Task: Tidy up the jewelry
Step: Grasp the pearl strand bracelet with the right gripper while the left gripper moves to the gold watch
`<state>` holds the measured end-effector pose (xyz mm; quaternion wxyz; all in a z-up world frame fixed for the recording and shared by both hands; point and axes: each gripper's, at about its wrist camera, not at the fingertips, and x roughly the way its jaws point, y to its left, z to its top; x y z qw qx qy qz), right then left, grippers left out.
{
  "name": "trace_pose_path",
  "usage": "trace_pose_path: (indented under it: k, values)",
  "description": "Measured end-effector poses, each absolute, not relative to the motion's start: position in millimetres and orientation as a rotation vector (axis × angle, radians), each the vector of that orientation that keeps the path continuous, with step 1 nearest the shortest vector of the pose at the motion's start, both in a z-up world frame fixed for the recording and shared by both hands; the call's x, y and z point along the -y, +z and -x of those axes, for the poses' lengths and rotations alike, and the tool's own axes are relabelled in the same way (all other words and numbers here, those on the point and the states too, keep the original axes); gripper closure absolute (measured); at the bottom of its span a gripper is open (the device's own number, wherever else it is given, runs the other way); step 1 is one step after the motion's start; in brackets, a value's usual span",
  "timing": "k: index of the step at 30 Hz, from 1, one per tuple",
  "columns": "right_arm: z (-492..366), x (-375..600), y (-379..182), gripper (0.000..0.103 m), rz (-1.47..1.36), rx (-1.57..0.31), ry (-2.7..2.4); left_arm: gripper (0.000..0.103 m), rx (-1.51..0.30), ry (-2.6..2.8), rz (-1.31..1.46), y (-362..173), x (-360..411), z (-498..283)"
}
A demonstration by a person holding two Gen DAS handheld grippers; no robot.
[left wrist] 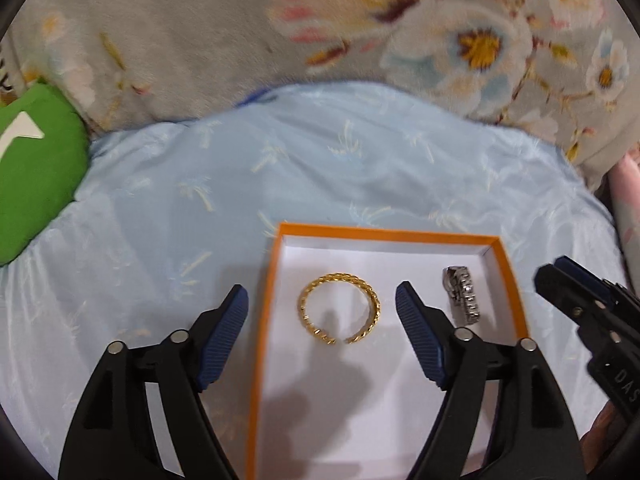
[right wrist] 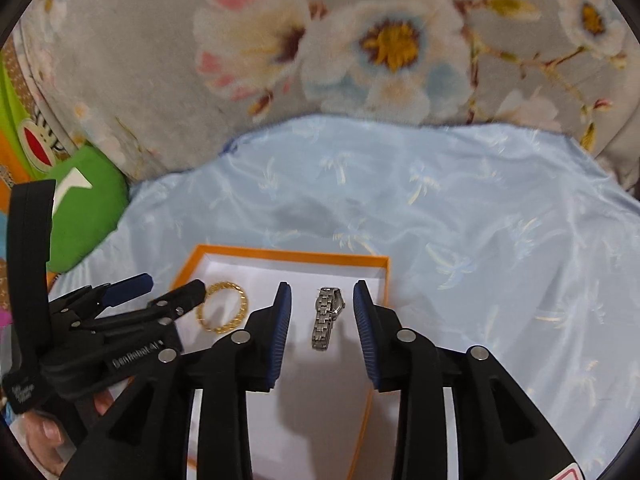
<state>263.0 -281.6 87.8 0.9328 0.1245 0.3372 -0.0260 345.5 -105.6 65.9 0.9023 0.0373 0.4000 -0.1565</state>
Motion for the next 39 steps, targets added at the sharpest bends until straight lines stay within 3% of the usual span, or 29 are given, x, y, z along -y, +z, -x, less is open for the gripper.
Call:
trace_pose_path:
  k: [3, 8, 17, 26, 39]
  values:
    - [-222, 281, 107, 0.063, -0.263, -0.656, -0.042, 0.021, -0.772, -0.305, -0.089, 90, 82, -315]
    - [-146, 269, 112, 0.06, -0.248, -0.654, -0.023, 0.02, -0.752, -0.307, -0.116, 103, 43, -251]
    - [-47, 221, 61, 0.06, -0.127, -0.733, -0.021, 0.02, -0.837, -0.292, -0.137, 56, -7, -158]
    - [-37, 193, 15, 0.06, -0.063, -0.783, 0.002, 0.02, -0.887, -0.313, -0.122, 18, -27, -109]
    - [-67, 194, -6, 0.06, -0.055, -0.866, 0.059, 0.02, -0.891, -0.388, -0.168, 9, 0, -121]
